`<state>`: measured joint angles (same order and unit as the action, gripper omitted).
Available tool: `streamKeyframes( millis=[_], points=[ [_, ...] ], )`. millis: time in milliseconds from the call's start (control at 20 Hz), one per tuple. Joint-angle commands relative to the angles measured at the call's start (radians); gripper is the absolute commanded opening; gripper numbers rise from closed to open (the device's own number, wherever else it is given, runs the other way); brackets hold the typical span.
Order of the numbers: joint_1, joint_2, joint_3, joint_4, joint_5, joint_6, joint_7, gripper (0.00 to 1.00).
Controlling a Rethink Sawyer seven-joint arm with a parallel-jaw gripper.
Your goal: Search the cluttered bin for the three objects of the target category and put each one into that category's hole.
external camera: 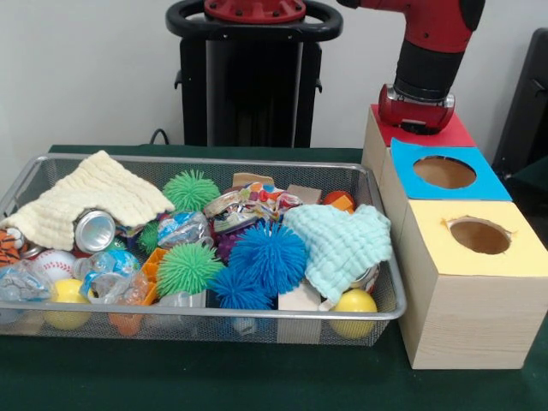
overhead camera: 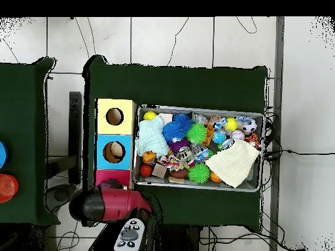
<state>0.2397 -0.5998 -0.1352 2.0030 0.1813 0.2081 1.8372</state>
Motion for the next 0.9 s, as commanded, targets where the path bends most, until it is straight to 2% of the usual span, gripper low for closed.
streamKeyframes(
  millis=[50,300,350,900],
  points=[
    [-0.031,0.040,0.032,-0.028,0.026,-0.008,0.184,0.00],
    [-0.037,0.040,0.032,-0.022,0.028,-0.003,0.184,0.00],
    [-0.037,0.040,0.032,-0.022,0.028,-0.004,0.184,1.00],
    [-0.043,0.044,0.037,-0.020,0.022,-0.025,0.181,1.00]
  ],
)
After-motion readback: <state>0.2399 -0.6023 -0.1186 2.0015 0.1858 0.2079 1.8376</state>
